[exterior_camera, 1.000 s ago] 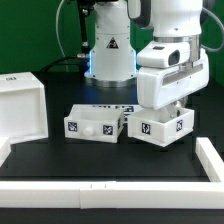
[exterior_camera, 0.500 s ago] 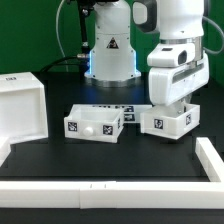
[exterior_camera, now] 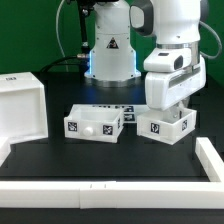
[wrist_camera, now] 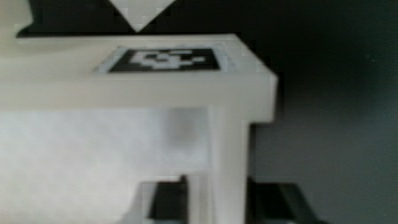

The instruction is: Assemble drawer

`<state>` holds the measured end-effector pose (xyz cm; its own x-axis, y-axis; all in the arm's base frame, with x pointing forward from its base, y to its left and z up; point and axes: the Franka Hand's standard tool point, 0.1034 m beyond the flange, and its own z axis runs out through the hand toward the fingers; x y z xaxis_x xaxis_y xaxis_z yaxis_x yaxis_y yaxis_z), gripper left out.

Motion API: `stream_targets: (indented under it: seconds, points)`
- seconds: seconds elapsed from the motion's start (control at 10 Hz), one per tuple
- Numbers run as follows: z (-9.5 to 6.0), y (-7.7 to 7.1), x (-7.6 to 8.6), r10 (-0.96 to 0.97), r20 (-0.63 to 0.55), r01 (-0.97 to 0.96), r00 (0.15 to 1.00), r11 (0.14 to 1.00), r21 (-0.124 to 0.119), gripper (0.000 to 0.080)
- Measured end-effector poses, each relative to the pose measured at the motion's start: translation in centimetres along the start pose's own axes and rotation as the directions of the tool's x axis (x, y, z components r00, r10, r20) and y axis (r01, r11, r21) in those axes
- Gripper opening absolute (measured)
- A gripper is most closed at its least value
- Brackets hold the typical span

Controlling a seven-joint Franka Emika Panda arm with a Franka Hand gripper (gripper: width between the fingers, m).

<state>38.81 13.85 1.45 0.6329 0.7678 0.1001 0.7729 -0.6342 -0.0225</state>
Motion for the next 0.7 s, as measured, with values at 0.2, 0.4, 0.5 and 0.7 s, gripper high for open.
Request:
stream_targets:
  seconds: [0.2, 0.4, 0.5, 0.7]
  points:
    - [-1.7, 0.6, -0.2, -0.016, 0.036, 0.016, 0.999, 1.0, -0.004, 0.0447]
    - [-5.6, 2.9, -0.9, -0.063, 0.109, 0.064, 0.992, 0.998, -0.006, 0.0573]
    - [-7.6, 4.6, -0.3, -0.062, 0.123, 0.065, 0.99, 0.998, -0.018, 0.0634]
    - [-6.5, 3.9, -0.3, -0.057, 0.104, 0.059, 0.993, 0.998, -0.019, 0.0645]
